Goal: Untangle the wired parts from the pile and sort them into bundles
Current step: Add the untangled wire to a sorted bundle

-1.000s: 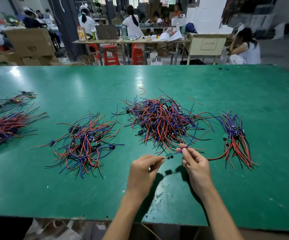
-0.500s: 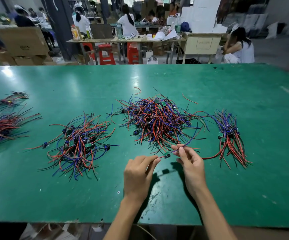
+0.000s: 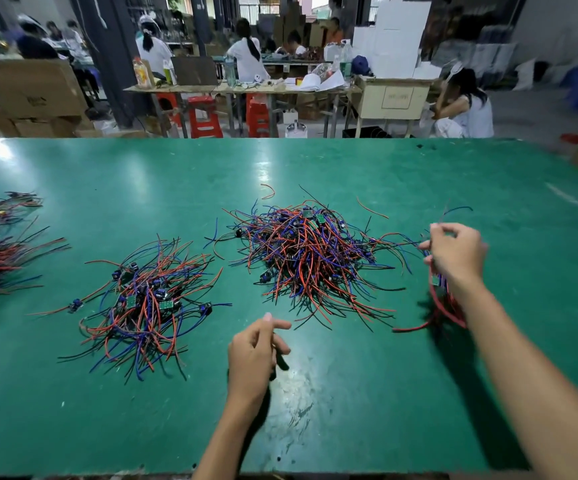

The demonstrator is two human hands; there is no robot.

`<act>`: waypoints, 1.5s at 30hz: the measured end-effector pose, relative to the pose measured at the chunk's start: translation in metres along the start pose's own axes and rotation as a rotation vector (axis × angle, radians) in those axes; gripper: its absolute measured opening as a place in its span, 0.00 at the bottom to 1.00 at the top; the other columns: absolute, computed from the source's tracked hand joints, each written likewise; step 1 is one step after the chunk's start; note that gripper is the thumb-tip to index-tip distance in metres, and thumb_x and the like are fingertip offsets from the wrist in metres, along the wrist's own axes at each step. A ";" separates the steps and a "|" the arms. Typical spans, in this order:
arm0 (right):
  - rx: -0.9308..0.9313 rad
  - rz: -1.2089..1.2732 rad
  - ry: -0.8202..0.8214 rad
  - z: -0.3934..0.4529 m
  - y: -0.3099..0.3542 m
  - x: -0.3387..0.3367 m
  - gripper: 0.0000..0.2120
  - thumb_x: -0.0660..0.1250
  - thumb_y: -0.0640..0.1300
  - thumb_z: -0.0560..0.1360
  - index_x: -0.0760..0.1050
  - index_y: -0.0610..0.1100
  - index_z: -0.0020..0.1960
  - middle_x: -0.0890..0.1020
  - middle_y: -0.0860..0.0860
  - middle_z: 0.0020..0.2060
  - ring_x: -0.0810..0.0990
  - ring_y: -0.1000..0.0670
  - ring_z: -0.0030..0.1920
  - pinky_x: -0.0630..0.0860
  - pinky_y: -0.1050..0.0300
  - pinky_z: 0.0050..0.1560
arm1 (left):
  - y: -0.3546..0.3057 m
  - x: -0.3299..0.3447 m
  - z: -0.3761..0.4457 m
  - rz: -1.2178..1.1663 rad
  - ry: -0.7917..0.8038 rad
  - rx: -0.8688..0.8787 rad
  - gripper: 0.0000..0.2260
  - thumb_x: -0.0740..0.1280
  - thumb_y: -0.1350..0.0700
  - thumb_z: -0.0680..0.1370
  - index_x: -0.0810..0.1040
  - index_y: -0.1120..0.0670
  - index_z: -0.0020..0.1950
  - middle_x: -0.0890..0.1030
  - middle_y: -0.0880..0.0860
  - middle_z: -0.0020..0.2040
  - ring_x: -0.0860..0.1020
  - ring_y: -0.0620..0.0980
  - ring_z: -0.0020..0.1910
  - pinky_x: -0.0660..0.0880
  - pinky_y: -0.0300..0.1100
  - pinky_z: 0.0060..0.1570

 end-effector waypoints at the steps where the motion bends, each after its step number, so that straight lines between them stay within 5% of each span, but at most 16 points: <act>1: -0.024 -0.205 -0.009 0.021 0.002 -0.007 0.14 0.64 0.48 0.80 0.82 0.41 0.58 0.86 0.41 0.42 0.84 0.44 0.35 0.78 0.59 0.36 | 0.001 -0.001 0.001 0.003 -0.007 -0.005 0.17 0.61 0.52 0.85 0.86 0.52 0.43 0.79 0.58 0.30 0.66 0.48 0.23 0.63 0.38 0.22; 4: -0.026 -0.756 0.002 0.053 -0.003 -0.005 0.20 0.68 0.52 0.77 0.80 0.36 0.59 0.81 0.34 0.57 0.77 0.35 0.61 0.74 0.46 0.60 | 0.001 -0.001 0.003 0.038 -0.001 -0.004 0.16 0.62 0.53 0.84 0.86 0.51 0.43 0.80 0.57 0.30 0.67 0.47 0.23 0.63 0.38 0.22; 8: -0.247 -1.033 0.170 0.034 -0.006 0.055 0.23 0.64 0.58 0.79 0.80 0.39 0.60 0.79 0.39 0.61 0.74 0.39 0.65 0.72 0.49 0.62 | 0.004 -0.005 0.005 0.040 -0.041 -0.038 0.16 0.62 0.52 0.84 0.86 0.51 0.41 0.80 0.58 0.31 0.68 0.48 0.24 0.63 0.38 0.22; 11: -0.204 -1.078 0.187 0.013 -0.029 0.080 0.23 0.63 0.61 0.80 0.81 0.42 0.59 0.79 0.42 0.63 0.71 0.42 0.68 0.67 0.49 0.66 | 0.004 -0.006 0.003 0.034 -0.044 -0.051 0.17 0.62 0.52 0.84 0.85 0.52 0.40 0.81 0.59 0.31 0.70 0.49 0.24 0.63 0.38 0.21; 15: -0.192 -0.898 0.041 0.005 -0.030 0.074 0.15 0.62 0.53 0.82 0.83 0.46 0.50 0.85 0.45 0.49 0.76 0.42 0.60 0.65 0.49 0.62 | 0.004 -0.006 0.004 0.045 -0.041 -0.045 0.17 0.62 0.53 0.84 0.85 0.52 0.39 0.80 0.59 0.31 0.71 0.46 0.22 0.64 0.38 0.20; 20: -0.153 -0.279 -0.047 -0.017 -0.005 0.046 0.12 0.67 0.53 0.79 0.85 0.46 0.53 0.88 0.45 0.44 0.84 0.42 0.48 0.75 0.52 0.55 | 0.006 -0.004 0.006 0.057 -0.031 -0.030 0.17 0.63 0.53 0.84 0.85 0.52 0.39 0.81 0.60 0.32 0.72 0.47 0.23 0.64 0.38 0.21; 25: -0.245 0.078 0.044 -0.101 0.006 0.040 0.07 0.71 0.53 0.78 0.83 0.51 0.48 0.84 0.55 0.33 0.79 0.59 0.31 0.75 0.58 0.40 | -0.001 0.006 0.001 0.048 0.050 -0.025 0.17 0.63 0.53 0.84 0.87 0.53 0.40 0.82 0.57 0.32 0.71 0.48 0.24 0.65 0.37 0.24; 29: -0.453 0.074 0.211 -0.184 0.004 0.061 0.03 0.73 0.51 0.77 0.83 0.53 0.48 0.82 0.62 0.36 0.79 0.58 0.34 0.76 0.58 0.42 | -0.010 0.030 0.002 0.055 0.192 -0.122 0.19 0.57 0.48 0.85 0.86 0.53 0.51 0.87 0.53 0.42 0.74 0.46 0.30 0.67 0.33 0.26; 34: -0.739 -0.038 0.389 -0.235 0.006 0.086 0.05 0.77 0.52 0.72 0.84 0.52 0.46 0.82 0.69 0.42 0.76 0.70 0.41 0.72 0.63 0.47 | -0.006 0.039 0.003 -0.068 0.216 -0.211 0.16 0.58 0.51 0.85 0.84 0.57 0.54 0.87 0.53 0.44 0.83 0.48 0.39 0.74 0.35 0.35; 38: -0.609 -0.064 0.527 -0.228 -0.010 0.093 0.06 0.76 0.56 0.73 0.82 0.54 0.43 0.79 0.64 0.31 0.75 0.59 0.31 0.72 0.61 0.37 | 0.001 0.027 0.002 -0.091 0.166 -0.176 0.12 0.62 0.56 0.84 0.84 0.60 0.53 0.87 0.57 0.43 0.82 0.47 0.37 0.76 0.34 0.37; 41: -0.590 -0.010 0.531 -0.225 -0.011 0.090 0.10 0.70 0.58 0.75 0.80 0.54 0.40 0.80 0.64 0.31 0.76 0.59 0.29 0.67 0.68 0.33 | 0.003 0.022 0.004 -0.141 0.153 -0.199 0.09 0.66 0.57 0.82 0.84 0.59 0.50 0.87 0.58 0.43 0.79 0.46 0.36 0.75 0.33 0.38; 45: -0.500 0.012 0.443 -0.217 -0.015 0.084 0.09 0.70 0.54 0.77 0.79 0.53 0.40 0.81 0.59 0.34 0.77 0.57 0.31 0.68 0.65 0.34 | 0.006 0.015 0.006 -0.271 0.105 -0.243 0.08 0.67 0.55 0.81 0.80 0.60 0.48 0.86 0.60 0.43 0.79 0.46 0.34 0.77 0.34 0.37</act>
Point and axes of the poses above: each hand's wrist, its own z-axis towards the middle knuckle, its own x-axis out of the palm, y = z × x, the point moved 8 cm from there along z, towards the middle knuckle
